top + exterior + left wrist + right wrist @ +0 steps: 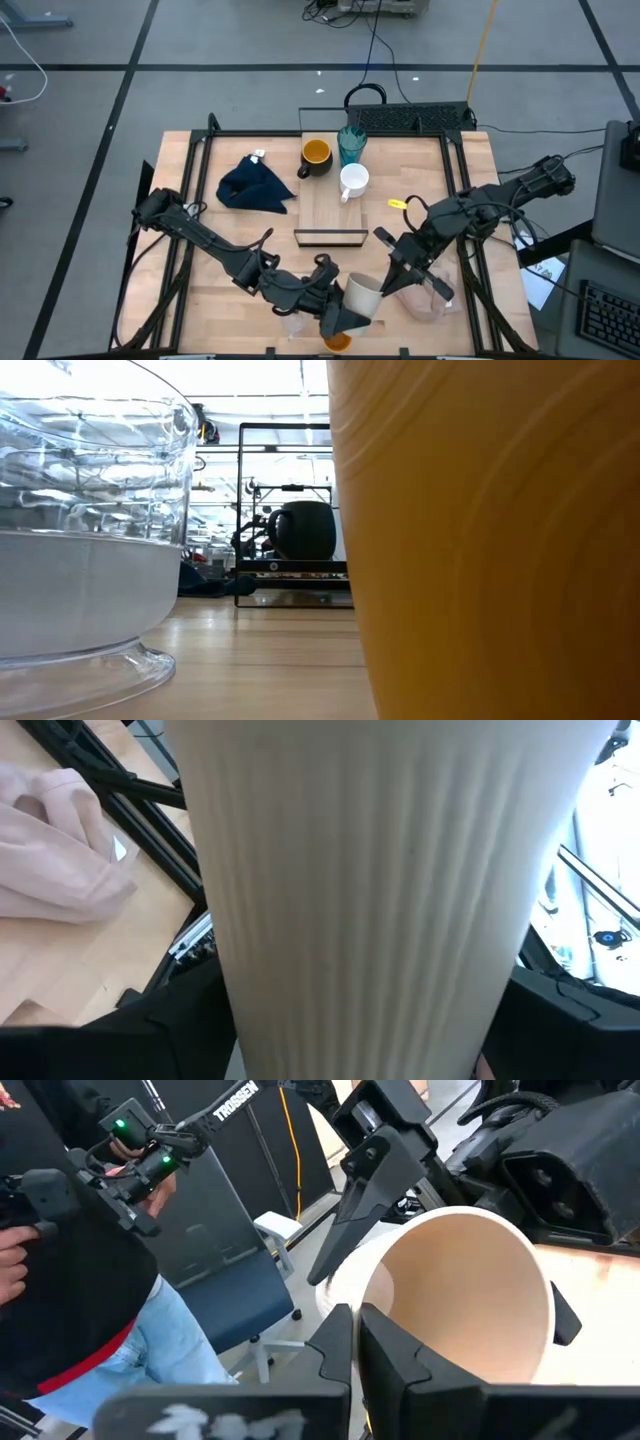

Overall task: Stack small to large cups/mugs on shelf
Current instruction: Put the brown cup on the shelf

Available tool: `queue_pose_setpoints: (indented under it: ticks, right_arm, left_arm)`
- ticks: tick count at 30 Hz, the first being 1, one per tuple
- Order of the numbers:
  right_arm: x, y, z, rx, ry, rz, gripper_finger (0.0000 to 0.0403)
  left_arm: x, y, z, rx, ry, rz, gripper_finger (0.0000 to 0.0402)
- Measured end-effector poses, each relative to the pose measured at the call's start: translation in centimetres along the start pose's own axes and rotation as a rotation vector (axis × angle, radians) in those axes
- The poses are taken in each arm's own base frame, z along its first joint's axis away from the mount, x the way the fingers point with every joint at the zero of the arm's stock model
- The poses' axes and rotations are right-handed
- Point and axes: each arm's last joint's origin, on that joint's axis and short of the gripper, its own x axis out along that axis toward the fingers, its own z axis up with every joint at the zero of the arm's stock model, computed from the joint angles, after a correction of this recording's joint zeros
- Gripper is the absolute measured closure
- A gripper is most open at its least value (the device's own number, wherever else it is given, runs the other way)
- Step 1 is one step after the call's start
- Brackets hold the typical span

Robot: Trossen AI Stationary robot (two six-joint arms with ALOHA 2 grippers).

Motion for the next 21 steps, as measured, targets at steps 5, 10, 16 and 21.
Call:
queue_pose_setpoints:
  ticks: [5,10,16,21]
  right_arm:
    - [-0.03,-0.13,0.03,0.014,-0.001,0.0,0.0403]
    - [-0.03,-0.13,0.03,0.013,0.0,0.001,0.0403]
    - [-0.1,-0.04,-0.06,0.025,0.014,0.024,0.0397]
    - [-0.2,-0.04,-0.3,0.043,0.039,0.02,0.0368]
  left_arm:
    - [0.0,0.01,0.02,0.0,-0.001,0.0,0.011]
    - [0.0,0.01,0.02,0.0,-0.001,0.0,0.0104]
    - [0.02,0.02,0.06,0.006,-0.002,0.0,0.0084]
    - [0.05,0.02,0.22,0.018,-0.008,-0.005,0.0104]
